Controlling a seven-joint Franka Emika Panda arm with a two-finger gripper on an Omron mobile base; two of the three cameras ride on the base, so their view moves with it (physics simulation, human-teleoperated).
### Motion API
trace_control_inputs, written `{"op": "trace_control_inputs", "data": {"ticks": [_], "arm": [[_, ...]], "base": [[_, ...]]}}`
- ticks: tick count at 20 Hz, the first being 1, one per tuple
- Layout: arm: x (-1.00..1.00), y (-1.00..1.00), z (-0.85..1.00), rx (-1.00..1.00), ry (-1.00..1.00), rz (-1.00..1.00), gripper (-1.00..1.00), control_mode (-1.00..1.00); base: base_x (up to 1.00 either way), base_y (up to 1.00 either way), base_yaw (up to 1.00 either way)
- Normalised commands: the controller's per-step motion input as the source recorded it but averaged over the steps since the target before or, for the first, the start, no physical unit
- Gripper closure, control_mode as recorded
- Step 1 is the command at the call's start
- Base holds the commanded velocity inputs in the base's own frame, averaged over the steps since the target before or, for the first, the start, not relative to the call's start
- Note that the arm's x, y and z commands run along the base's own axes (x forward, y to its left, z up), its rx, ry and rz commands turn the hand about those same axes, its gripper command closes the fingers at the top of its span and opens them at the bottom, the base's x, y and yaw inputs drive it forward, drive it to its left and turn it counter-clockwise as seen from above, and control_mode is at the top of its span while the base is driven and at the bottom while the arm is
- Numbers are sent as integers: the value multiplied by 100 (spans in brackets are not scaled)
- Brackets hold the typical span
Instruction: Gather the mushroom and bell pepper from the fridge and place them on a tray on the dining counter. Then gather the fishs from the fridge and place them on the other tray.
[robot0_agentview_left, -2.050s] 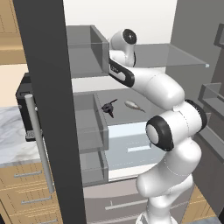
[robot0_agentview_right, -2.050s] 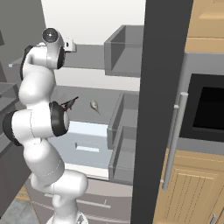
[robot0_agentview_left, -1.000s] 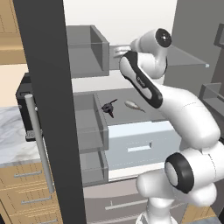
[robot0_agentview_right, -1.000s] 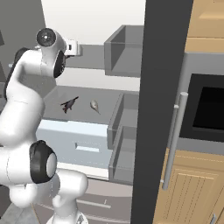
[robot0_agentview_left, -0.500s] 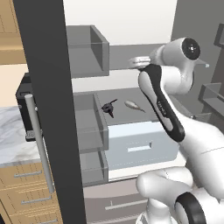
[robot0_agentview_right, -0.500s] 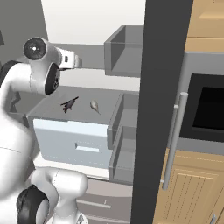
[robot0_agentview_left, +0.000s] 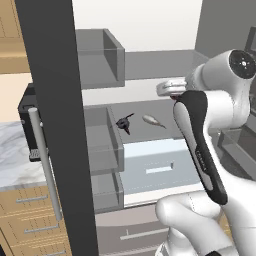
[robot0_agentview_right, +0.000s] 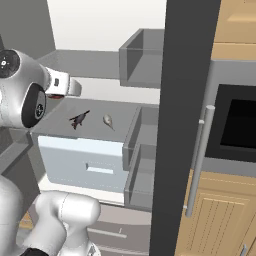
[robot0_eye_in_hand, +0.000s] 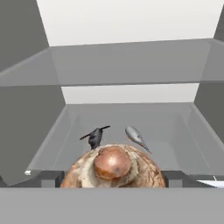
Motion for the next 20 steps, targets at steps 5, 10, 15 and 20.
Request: {"op": "trace_control_inputs", "data": {"ticks": [5, 10, 15, 20], "arm": [[-100, -25, 0, 0, 11, -5, 100, -100], [-93, -24, 0, -1, 11, 0, 100, -100], [-61, -6, 0, -4, 6, -4, 100, -100], [-20, 0, 0, -6, 0, -5, 100, -100]], "base": [[0, 0, 0], [0, 0, 0], [0, 0, 0], [0, 0, 0]]}}
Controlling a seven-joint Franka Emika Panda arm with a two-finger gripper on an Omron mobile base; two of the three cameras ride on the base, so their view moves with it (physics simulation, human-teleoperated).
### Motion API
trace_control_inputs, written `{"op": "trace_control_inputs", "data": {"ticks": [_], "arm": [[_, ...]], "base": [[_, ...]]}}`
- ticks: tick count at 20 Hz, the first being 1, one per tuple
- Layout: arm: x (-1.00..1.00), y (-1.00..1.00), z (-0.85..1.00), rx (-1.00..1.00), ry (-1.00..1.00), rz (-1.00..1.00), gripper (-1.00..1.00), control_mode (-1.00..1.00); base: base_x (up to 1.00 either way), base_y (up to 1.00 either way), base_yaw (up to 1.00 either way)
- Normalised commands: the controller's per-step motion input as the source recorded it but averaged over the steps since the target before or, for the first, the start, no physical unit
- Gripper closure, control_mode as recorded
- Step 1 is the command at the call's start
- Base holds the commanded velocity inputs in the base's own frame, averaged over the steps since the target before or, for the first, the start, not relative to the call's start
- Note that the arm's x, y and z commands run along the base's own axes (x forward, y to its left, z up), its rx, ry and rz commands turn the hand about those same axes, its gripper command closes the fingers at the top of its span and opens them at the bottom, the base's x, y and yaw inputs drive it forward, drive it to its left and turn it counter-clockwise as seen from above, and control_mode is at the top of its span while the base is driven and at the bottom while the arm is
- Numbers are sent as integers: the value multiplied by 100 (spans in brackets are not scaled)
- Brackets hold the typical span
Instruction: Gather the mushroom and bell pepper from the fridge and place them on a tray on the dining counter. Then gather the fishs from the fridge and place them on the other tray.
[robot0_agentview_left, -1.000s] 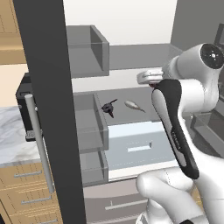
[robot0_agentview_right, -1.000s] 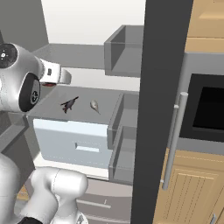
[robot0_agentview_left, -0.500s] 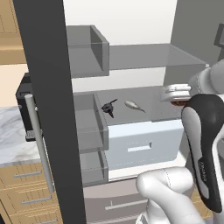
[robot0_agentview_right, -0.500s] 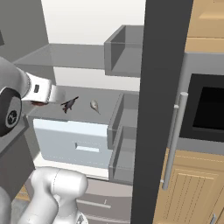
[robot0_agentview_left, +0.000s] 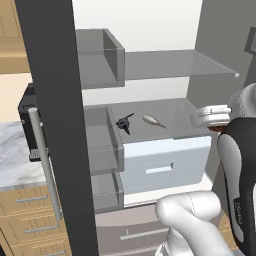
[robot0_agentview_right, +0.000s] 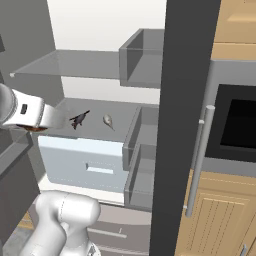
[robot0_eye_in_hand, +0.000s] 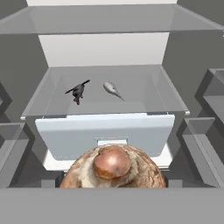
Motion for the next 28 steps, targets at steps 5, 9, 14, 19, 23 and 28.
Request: {"op": "trace_control_inputs", "data": {"ticks": [5, 9, 14, 19, 23, 28], "arm": [[0, -7, 0, 0, 0, 0, 100, -100], [0, -1, -2, 0, 0, 0, 100, -100], [0, 0, 0, 0, 0, 0, 100, 100], [0, 0, 0, 0, 0, 0, 100, 100], [0, 0, 0, 0, 0, 0, 100, 100], [0, 0, 0, 0, 0, 0, 100, 100]], "base": [[0, 0, 0], [0, 0, 0], [-54, -4, -3], [-71, 11, -22], [-76, 4, -27], [-82, 19, -34]]}}
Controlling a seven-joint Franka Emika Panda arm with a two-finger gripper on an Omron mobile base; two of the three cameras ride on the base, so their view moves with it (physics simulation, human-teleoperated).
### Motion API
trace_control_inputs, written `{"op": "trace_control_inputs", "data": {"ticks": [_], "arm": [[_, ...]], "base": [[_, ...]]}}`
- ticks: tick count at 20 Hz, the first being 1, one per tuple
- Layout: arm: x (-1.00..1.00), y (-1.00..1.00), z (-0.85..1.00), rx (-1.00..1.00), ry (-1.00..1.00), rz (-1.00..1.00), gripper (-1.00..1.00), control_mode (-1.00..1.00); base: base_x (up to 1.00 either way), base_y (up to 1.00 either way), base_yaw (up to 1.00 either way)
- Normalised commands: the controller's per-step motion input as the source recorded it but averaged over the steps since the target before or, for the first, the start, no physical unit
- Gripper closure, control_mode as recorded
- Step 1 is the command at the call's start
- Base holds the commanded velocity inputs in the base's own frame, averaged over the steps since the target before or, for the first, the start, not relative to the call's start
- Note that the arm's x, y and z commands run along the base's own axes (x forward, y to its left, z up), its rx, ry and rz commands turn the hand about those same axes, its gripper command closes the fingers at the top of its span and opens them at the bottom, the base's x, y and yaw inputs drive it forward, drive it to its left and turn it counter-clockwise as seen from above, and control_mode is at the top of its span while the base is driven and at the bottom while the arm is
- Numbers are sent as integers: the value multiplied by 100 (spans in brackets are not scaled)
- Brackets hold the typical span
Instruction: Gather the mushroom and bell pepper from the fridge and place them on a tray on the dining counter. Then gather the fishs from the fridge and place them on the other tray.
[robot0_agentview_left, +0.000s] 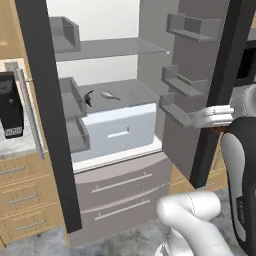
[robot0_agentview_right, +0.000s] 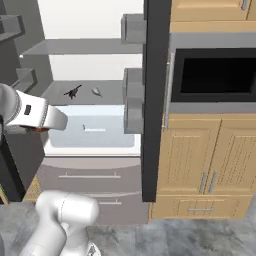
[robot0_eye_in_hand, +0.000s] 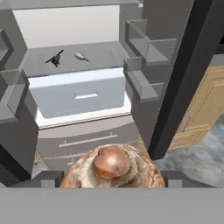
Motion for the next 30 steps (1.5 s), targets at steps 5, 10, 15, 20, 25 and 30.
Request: {"op": "trace_control_inputs", "data": {"ticks": [5, 10, 15, 20, 25, 30], "arm": [[0, 0, 0, 0, 0, 0, 100, 100], [0, 0, 0, 0, 0, 0, 100, 100], [0, 0, 0, 0, 0, 0, 100, 100], [0, 0, 0, 0, 0, 0, 100, 100], [0, 0, 0, 0, 0, 0, 100, 100], [0, 0, 0, 0, 0, 0, 100, 100]], "base": [[-83, 24, -38], [-62, -1, -55], [-41, -13, -70], [-33, -23, -70], [-22, -9, -73], [-3, 0, -76]]}}
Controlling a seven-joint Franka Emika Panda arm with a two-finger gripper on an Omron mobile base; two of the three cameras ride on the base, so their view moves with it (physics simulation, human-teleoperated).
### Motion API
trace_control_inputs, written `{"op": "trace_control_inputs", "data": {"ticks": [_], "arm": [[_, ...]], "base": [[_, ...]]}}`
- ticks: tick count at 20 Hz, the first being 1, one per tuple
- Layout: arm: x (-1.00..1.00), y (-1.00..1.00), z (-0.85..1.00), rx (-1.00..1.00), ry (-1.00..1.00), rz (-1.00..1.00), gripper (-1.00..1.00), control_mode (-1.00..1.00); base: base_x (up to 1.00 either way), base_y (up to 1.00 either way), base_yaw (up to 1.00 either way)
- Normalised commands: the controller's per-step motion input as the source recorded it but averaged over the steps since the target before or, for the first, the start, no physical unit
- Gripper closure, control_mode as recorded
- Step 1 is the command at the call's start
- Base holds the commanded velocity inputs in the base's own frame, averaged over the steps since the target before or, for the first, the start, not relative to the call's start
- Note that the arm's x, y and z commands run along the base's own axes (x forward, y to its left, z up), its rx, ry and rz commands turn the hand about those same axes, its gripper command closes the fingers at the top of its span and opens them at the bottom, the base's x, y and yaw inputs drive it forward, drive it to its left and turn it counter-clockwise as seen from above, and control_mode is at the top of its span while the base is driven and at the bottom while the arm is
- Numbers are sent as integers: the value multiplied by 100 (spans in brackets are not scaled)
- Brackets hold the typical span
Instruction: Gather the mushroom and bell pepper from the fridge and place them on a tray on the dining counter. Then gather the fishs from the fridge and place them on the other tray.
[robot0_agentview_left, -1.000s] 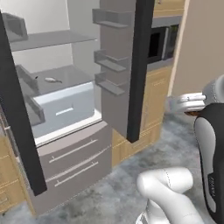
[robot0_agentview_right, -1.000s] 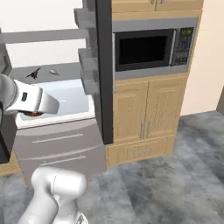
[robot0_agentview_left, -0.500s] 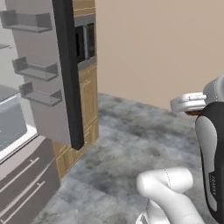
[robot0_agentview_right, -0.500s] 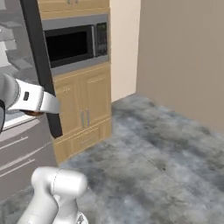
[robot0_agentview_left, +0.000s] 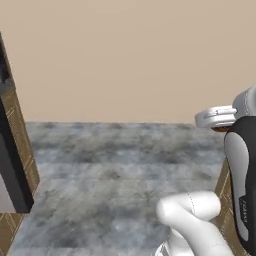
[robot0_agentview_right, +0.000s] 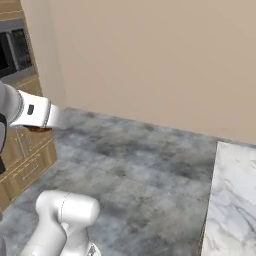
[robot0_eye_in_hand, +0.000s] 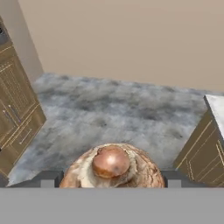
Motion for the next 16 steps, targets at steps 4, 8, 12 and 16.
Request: {"op": "trace_control_inputs", "data": {"ticks": [4, 8, 12, 16], "arm": [[0, 0, 0, 0, 0, 0, 100, 100], [0, 0, 0, 0, 0, 0, 100, 100], [0, 0, 0, 0, 0, 0, 100, 100], [0, 0, 0, 0, 0, 0, 100, 100]], "base": [[14, 23, -61], [60, 64, -34], [94, 80, -12], [100, 39, -3]]}}
